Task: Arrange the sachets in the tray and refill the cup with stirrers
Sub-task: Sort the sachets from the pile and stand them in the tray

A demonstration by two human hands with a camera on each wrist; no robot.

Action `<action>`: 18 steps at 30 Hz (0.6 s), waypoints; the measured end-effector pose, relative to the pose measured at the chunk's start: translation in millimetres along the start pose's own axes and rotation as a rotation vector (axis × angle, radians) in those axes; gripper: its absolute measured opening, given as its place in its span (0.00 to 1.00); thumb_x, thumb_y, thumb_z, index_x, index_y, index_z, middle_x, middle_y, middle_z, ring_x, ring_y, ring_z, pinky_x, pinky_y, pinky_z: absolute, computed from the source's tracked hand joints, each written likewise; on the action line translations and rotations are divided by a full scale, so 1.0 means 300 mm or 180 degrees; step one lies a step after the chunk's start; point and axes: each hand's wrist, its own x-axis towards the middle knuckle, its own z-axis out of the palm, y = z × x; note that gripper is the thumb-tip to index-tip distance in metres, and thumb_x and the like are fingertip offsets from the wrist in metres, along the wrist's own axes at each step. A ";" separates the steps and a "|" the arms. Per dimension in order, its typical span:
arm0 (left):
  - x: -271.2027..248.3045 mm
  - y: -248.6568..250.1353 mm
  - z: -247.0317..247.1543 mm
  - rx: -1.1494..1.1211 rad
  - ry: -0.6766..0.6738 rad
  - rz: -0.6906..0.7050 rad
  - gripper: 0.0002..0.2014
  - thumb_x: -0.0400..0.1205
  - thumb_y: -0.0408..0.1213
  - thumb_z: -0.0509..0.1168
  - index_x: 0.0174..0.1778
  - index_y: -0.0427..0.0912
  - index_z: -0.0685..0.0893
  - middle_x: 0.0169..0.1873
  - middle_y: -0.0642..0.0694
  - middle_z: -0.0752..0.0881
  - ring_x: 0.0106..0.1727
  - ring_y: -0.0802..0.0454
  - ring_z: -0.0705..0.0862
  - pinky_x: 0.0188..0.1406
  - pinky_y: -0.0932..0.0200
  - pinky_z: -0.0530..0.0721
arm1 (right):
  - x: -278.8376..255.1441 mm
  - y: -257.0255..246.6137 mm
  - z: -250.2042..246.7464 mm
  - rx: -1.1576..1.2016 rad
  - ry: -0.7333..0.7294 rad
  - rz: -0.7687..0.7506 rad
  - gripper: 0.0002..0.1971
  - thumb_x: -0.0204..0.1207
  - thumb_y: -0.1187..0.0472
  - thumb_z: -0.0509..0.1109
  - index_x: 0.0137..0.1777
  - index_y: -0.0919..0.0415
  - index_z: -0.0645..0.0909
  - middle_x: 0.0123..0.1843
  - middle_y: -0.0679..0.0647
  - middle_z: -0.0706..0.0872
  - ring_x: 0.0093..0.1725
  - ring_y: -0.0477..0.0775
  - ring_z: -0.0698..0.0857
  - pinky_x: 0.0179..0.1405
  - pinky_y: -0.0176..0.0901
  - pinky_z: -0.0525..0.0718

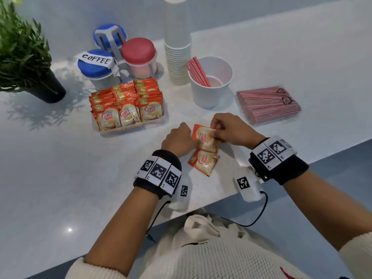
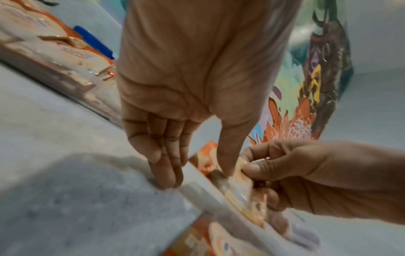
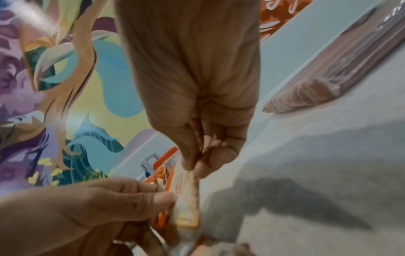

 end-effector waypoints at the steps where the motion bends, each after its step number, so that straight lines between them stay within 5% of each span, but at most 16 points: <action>1: 0.001 -0.005 -0.009 -0.0221 0.0034 0.0036 0.17 0.78 0.42 0.68 0.58 0.39 0.76 0.55 0.40 0.83 0.58 0.41 0.82 0.59 0.47 0.80 | 0.002 -0.011 -0.004 0.0327 0.0094 -0.0015 0.08 0.74 0.70 0.70 0.39 0.61 0.74 0.30 0.54 0.81 0.29 0.50 0.81 0.30 0.37 0.81; 6: -0.009 -0.025 -0.062 -0.1170 0.0662 0.0272 0.06 0.79 0.33 0.66 0.48 0.40 0.76 0.48 0.38 0.84 0.53 0.39 0.84 0.49 0.49 0.82 | 0.031 -0.073 0.001 0.1318 0.0011 -0.0196 0.11 0.75 0.74 0.68 0.38 0.60 0.72 0.32 0.60 0.83 0.25 0.48 0.86 0.27 0.34 0.86; 8: -0.015 -0.039 -0.087 -0.1278 0.0934 0.0372 0.06 0.79 0.30 0.66 0.47 0.40 0.74 0.50 0.37 0.84 0.50 0.41 0.83 0.49 0.48 0.82 | 0.051 -0.105 0.019 0.1041 -0.0109 -0.0283 0.11 0.74 0.73 0.69 0.40 0.58 0.72 0.36 0.63 0.85 0.30 0.50 0.85 0.30 0.33 0.85; 12: -0.036 -0.072 -0.132 -0.1117 0.1113 0.0599 0.07 0.78 0.28 0.66 0.44 0.41 0.74 0.44 0.42 0.82 0.45 0.48 0.80 0.37 0.63 0.76 | 0.094 -0.175 0.042 0.0525 -0.0096 -0.0527 0.11 0.70 0.72 0.72 0.47 0.61 0.75 0.43 0.65 0.87 0.39 0.54 0.85 0.42 0.43 0.82; 15: -0.051 -0.114 -0.165 -0.1203 0.1346 0.0490 0.08 0.78 0.30 0.67 0.51 0.38 0.79 0.51 0.40 0.85 0.52 0.46 0.83 0.50 0.55 0.82 | 0.128 -0.243 0.066 0.0186 -0.0123 -0.0846 0.09 0.69 0.71 0.73 0.49 0.67 0.80 0.48 0.64 0.87 0.46 0.59 0.85 0.50 0.49 0.83; 18: -0.066 -0.158 -0.206 -0.1397 0.1646 0.0261 0.09 0.78 0.31 0.68 0.39 0.45 0.74 0.40 0.45 0.82 0.47 0.47 0.81 0.48 0.54 0.80 | 0.163 -0.302 0.093 0.0101 -0.0127 -0.1050 0.10 0.69 0.70 0.73 0.49 0.72 0.82 0.48 0.63 0.87 0.46 0.60 0.85 0.51 0.52 0.83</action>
